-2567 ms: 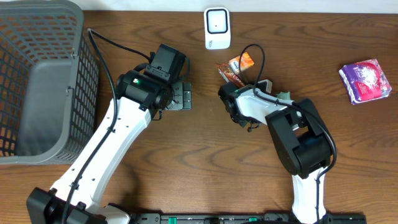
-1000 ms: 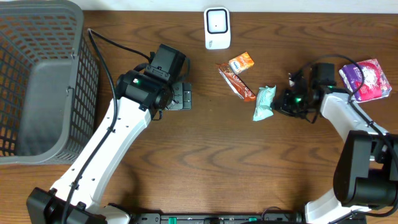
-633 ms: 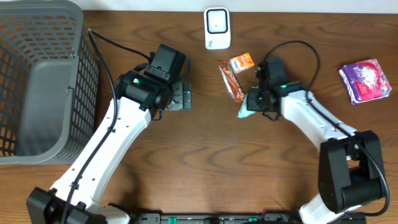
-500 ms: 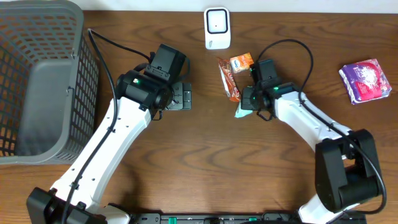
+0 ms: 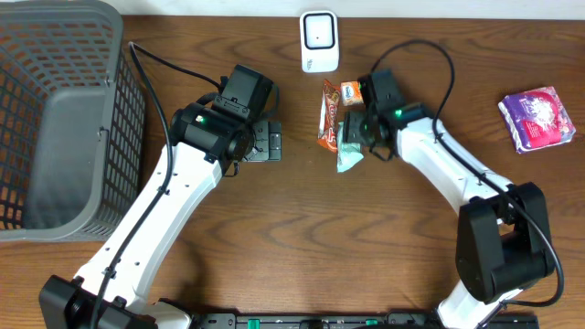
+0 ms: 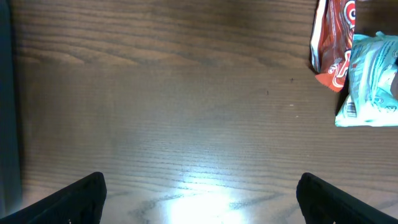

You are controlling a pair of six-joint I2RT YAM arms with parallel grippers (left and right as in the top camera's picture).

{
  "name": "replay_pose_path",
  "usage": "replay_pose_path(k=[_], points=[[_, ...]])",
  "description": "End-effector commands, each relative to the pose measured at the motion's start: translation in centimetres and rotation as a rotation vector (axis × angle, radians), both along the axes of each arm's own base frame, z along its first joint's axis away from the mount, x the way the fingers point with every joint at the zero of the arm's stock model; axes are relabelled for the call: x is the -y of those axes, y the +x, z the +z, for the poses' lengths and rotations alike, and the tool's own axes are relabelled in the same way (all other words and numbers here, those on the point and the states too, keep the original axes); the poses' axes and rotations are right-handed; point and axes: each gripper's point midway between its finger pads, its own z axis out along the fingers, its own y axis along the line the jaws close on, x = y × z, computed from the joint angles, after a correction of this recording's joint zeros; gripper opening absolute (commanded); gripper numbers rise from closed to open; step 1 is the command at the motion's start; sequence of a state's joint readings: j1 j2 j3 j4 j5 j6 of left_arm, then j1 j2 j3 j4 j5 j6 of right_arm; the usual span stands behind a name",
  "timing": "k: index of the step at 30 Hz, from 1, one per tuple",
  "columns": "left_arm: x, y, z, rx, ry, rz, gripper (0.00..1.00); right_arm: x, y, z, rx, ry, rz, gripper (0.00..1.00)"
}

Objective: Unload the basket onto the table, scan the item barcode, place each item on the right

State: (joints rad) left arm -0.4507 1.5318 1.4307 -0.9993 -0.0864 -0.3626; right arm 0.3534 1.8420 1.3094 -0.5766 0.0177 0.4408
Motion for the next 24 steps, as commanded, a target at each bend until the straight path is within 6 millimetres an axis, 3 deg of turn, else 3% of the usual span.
replay_pose_path(k=[1,5,8,10,15,22,24], points=[[-0.4,0.0,-0.1,0.0,0.018,0.012,0.98,-0.8,1.4,2.7,0.042,0.043,0.001,0.65],[-0.4,0.0,-0.1,0.0,0.017,0.012,0.98,0.0,0.1,1.4,-0.046,0.061,-0.092,0.83],[-0.4,0.0,-0.1,0.0,0.017,0.012,0.98,0.0,-1.2,-0.1,-0.122,0.109,-0.09,0.87],[-0.4,0.0,-0.1,0.0,0.018,0.012,0.98,-1.3,-2.1,-1.1,-0.169,0.187,-0.034,0.88],[-0.4,0.0,-0.1,0.0,0.017,0.012,0.98,-1.9,-3.5,-3.6,-0.208,0.201,-0.003,0.96],[-0.4,0.0,-0.1,0.0,0.017,0.012,0.98,-2.3,-3.9,-6.7,-0.221,0.184,0.004,0.95],[-0.4,0.0,-0.1,0.0,0.018,0.012,0.98,-2.3,-3.5,-7.3,-0.212,0.184,0.004,0.84]])
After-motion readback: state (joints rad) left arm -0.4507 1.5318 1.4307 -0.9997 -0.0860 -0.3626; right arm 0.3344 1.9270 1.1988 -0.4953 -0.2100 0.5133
